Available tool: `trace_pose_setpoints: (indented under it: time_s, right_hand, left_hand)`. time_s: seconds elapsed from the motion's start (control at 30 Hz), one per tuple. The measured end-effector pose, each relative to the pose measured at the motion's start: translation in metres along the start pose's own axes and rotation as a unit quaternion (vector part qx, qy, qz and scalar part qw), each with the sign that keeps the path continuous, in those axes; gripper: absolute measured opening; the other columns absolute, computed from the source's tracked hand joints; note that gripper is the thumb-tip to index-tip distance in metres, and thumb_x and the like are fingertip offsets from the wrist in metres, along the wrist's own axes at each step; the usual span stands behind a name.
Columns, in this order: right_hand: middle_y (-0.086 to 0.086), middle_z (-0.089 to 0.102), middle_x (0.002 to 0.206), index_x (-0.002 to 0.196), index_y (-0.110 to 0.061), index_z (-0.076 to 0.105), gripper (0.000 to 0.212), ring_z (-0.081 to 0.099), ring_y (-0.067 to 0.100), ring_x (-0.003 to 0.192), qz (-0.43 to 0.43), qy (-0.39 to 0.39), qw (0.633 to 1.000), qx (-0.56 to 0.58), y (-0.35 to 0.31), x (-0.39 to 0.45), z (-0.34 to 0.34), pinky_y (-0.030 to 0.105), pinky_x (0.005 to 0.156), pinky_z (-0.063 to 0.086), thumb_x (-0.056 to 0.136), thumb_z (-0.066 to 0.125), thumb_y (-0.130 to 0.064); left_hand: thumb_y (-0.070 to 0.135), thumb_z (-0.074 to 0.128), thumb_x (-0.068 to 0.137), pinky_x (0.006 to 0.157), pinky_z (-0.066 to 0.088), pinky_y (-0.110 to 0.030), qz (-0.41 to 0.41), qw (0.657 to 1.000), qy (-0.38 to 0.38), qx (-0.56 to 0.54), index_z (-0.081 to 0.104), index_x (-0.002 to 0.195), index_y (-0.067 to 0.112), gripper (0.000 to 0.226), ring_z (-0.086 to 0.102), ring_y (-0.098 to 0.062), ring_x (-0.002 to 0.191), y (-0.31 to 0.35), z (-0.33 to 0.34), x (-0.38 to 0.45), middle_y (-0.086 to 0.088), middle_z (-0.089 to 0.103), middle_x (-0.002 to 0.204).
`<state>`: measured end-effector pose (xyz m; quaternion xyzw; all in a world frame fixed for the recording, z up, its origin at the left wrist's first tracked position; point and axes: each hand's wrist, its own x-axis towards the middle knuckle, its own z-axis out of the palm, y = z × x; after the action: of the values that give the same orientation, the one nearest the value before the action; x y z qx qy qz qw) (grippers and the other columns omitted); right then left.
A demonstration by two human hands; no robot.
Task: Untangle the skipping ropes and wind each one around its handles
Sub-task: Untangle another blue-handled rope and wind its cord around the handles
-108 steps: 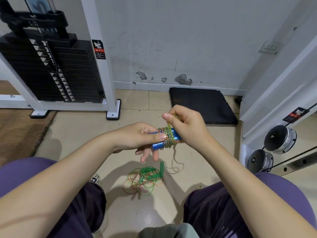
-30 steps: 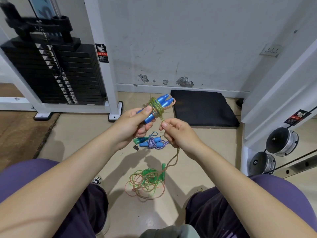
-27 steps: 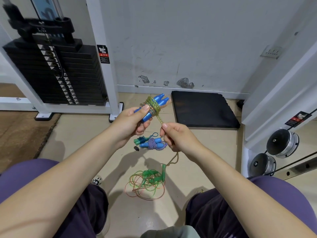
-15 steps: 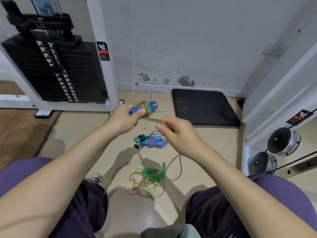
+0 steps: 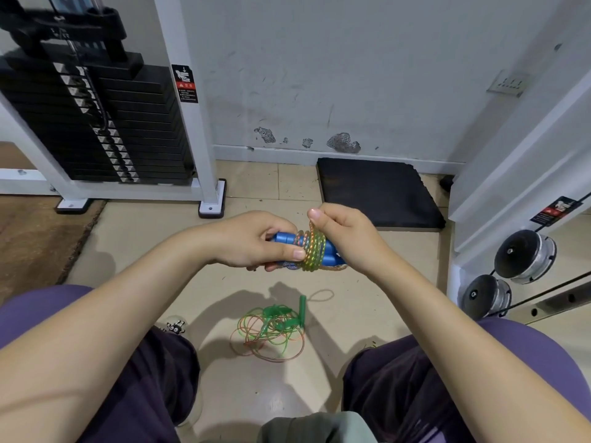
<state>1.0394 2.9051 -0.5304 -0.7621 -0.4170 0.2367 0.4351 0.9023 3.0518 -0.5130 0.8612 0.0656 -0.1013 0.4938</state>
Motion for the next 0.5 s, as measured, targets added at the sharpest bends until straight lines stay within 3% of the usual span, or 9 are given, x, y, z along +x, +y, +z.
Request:
trace_pose_setpoints:
  time_s: [0.1,0.27,0.4,0.5]
  right_hand:
    - [0.006,0.050,0.067,0.076,-0.008,0.059,0.040,0.046,0.012,0.059,0.067,-0.072,0.994,0.047,-0.0006,-0.0014,-0.0022,0.026,0.064,0.040,0.096,0.055,-0.042]
    - [0.002,0.059,0.077,0.084,-0.015,0.061,0.012,0.054,0.013,0.068,0.054,-0.046,0.986,0.153,0.0030,0.0015,-0.0036,0.023,0.062,0.046,0.091,0.067,-0.023]
    - [-0.003,0.061,0.070,0.080,-0.014,0.063,0.020,0.057,0.010,0.062,0.060,-0.045,0.983,0.170,0.0025,-0.0005,-0.0018,0.023,0.058,0.047,0.094,0.063,-0.027]
    - [0.000,0.062,0.074,0.087,-0.015,0.065,0.024,0.057,0.016,0.063,0.073,-0.053,0.975,0.205,0.0006,-0.0011,-0.0013,0.025,0.054,0.044,0.097,0.056,-0.035]
  left_hand:
    - [0.027,0.061,0.096,0.050,0.046,-0.026,0.015,1.000,0.006,0.004,0.063,0.085,0.011,0.020,0.052,-0.013,0.054,-0.0016,0.0028,-0.0020,0.000,0.059,0.062]
    - [0.023,0.062,0.096,0.050,0.046,-0.026,0.026,0.999,0.025,-0.001,0.063,0.086,0.008,0.018,0.051,-0.011,0.053,-0.0061,0.0065,-0.0005,-0.001,0.058,0.062]
    - [0.022,0.061,0.097,0.052,0.047,-0.029,0.031,0.999,0.041,0.000,0.061,0.086,0.007,0.019,0.052,-0.010,0.054,-0.0077,0.0066,-0.0001,0.001,0.059,0.063]
    - [0.027,0.060,0.097,0.052,0.046,-0.031,0.042,0.996,0.070,-0.019,0.057,0.080,0.012,0.023,0.052,-0.013,0.051,-0.0103,0.0042,0.0012,0.002,0.059,0.061]
